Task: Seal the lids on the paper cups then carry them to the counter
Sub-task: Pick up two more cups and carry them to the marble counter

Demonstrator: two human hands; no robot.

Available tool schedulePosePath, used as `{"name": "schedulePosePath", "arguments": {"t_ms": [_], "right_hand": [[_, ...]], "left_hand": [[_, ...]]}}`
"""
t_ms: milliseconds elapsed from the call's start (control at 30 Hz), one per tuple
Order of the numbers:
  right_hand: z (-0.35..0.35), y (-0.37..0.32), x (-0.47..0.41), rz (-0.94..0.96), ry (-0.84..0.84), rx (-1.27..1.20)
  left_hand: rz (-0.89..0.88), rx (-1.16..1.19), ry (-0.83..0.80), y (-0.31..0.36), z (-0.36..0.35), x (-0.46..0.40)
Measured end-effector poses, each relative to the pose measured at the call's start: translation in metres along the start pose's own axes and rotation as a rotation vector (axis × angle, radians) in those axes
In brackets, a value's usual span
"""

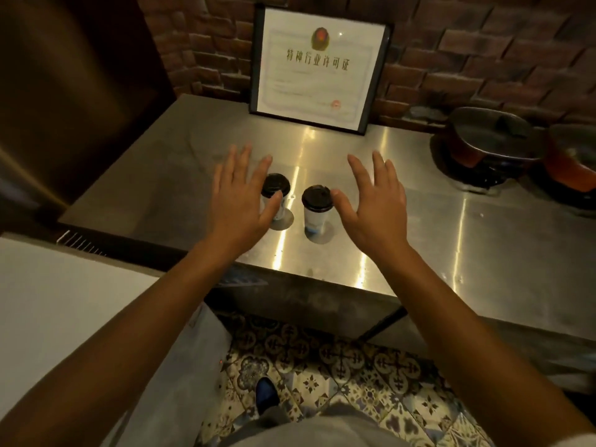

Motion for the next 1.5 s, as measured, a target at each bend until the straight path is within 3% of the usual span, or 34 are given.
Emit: {"name": "schedulePosePath", "arguments": {"t_ms": [367,667,833,1267,1500], "right_hand": [[-0.103,0.033,-0.079,-0.067,-0.207,0.019],[-0.200,0.064,-0.126,0.018,-0.501,-0.019],[-0.231,0.075,-0.130,0.070,-0.627,-0.065],[-0.232,0.083,-0.171,0.147,-0.612,-0.098],[-0.216,0.004,-0.172,0.347,-0.552,-0.145]], "left_hand": [[0.066,0.053,-0.328,-0.049,-0.120,-0.084],[0.123,-0.105,-0.446,-0.057,-0.189,-0.122],[0.196,-0.038,-0.519,-0.065,-0.219,-0.121],[0.474,0.182,-0.456,-0.081,-0.222,-0.104],[0.642,0.238,-0.248,-0.116,-0.124,-0.045]]}}
Point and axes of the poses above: each hand's wrist, its own x-axis away from the middle knuckle, its own z-axis out of the back of the hand, y = z × x, the point moved 6 cm from there along -x, towards the middle knuckle, and after that the axes turned 3 degrees about z, right-handed, at the moved point
